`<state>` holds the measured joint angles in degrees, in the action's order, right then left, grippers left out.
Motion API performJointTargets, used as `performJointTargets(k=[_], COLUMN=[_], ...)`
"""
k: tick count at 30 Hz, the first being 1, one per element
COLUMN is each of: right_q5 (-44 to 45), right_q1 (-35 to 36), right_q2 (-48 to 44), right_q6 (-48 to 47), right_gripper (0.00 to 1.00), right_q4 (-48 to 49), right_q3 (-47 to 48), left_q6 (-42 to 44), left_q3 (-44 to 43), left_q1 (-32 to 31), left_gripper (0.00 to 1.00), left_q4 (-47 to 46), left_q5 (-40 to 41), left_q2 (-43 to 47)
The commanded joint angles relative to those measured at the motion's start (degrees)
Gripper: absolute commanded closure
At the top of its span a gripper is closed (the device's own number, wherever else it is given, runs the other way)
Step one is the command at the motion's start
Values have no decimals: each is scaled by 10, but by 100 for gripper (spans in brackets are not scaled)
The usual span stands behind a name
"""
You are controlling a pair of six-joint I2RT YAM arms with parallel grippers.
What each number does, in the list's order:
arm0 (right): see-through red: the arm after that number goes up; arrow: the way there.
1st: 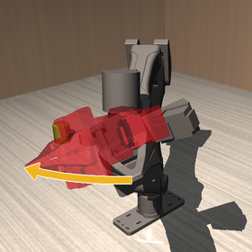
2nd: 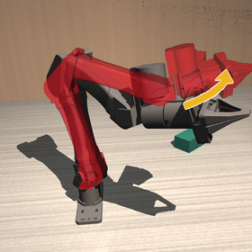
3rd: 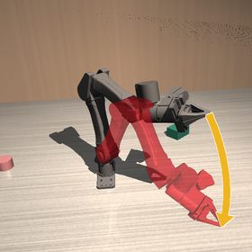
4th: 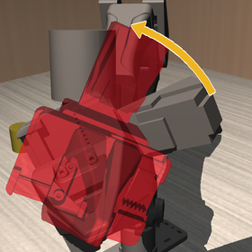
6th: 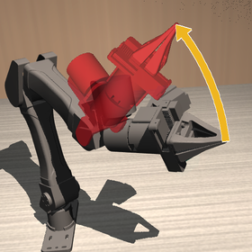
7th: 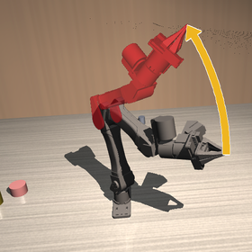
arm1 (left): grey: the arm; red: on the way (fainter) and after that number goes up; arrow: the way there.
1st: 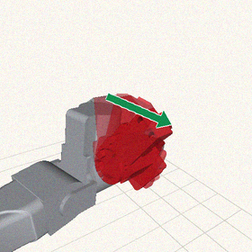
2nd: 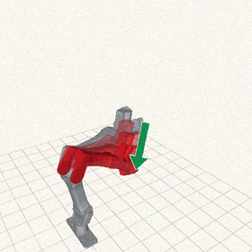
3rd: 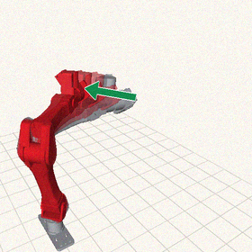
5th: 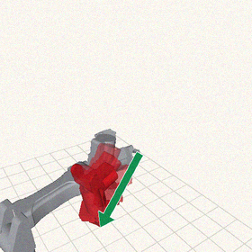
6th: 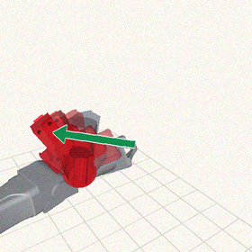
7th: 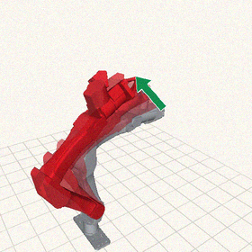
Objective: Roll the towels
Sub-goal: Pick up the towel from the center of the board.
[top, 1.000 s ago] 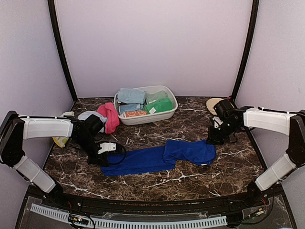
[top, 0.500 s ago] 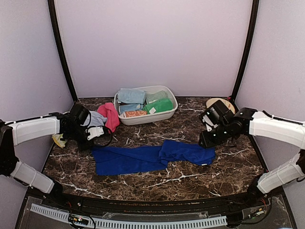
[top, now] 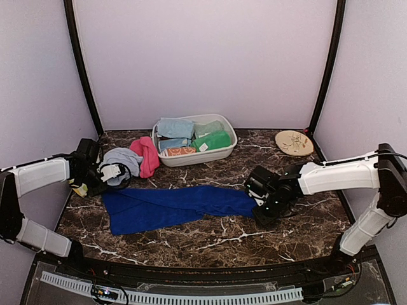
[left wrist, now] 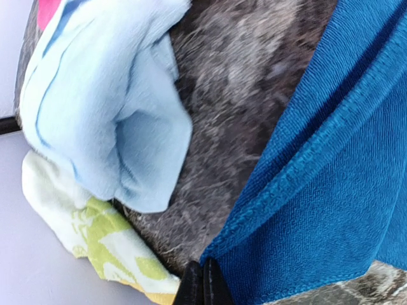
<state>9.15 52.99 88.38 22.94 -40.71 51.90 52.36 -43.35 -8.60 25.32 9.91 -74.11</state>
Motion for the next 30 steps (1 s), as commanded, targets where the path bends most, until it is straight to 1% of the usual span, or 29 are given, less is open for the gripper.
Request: performJointTargets(k=[1, 4, 9, 14, 18, 20, 21, 22, 25, 28, 30], right_q5=[51, 63, -1, 6, 16, 22, 25, 27, 30, 41, 66], right_q1=[3, 2, 2, 0, 0, -2, -4, -6, -12, -15, -18], right_q2=[23, 26, 40, 79, 89, 89, 89, 88, 82, 62, 38], right_q6=[5, -5, -49, -38, -18, -11, -8, -5, 0, 3, 7], right_gripper=[60, 60, 60, 63, 65, 70, 74, 80, 100, 100, 100], right_q4=[-2, 5, 41, 13, 10, 13, 12, 11, 4, -5, -16], right_q3=[4, 13, 15, 19, 6, 2, 1, 0, 1, 7, 19], left_q6=[10, -4, -10, -3, 5, 7, 6, 5, 4, -4, -13], left_q3=[-6, -17, -23, -19, -16, -16, -18, -19, -27, -43, -65], left_q1=[15, 14, 15, 14, 16, 15, 15, 16, 17, 18, 18], left_gripper=[100, 100, 100, 100, 100, 100, 100, 100, 100, 100, 100], left_q4=[-8, 7, 15, 9, 0, -4, -4, -3, -1, 11, 34], left_q5=[1, -23, -30, -25, -13, -9, -9, -9, -10, -18, -30], left_q2=[0, -4, -17, -17, -17, -18, -17, -17, -16, -12, -6])
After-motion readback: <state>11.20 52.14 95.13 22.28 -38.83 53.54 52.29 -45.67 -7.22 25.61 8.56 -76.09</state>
